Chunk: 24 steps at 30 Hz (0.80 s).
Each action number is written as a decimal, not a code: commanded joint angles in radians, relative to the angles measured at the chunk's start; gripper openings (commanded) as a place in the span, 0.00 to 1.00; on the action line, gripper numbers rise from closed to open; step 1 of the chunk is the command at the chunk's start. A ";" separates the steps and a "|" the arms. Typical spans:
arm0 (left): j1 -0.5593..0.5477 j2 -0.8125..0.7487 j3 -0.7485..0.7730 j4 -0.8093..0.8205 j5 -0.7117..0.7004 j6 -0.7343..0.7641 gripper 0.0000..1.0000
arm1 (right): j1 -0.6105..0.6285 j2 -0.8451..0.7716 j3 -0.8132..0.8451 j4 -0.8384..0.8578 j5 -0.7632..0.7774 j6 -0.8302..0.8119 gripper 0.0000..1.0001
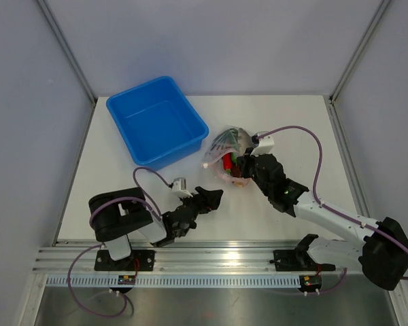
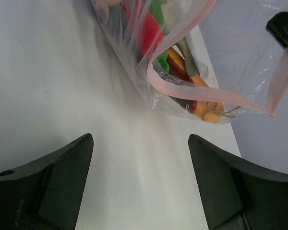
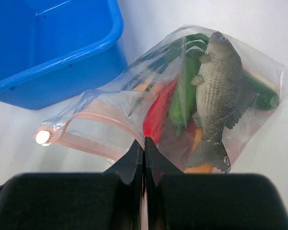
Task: Open the zip-top bag and remove the fake food
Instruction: Open the zipper of the food storage bag at the center of the board.
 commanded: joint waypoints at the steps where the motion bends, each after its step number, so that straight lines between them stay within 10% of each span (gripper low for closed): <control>1: 0.001 0.015 0.041 0.382 -0.117 -0.078 0.80 | -0.004 -0.033 0.013 0.045 0.018 0.008 0.04; 24: 0.040 -0.110 0.204 -0.014 -0.190 -0.081 0.75 | -0.004 -0.074 0.044 -0.012 -0.004 -0.058 0.06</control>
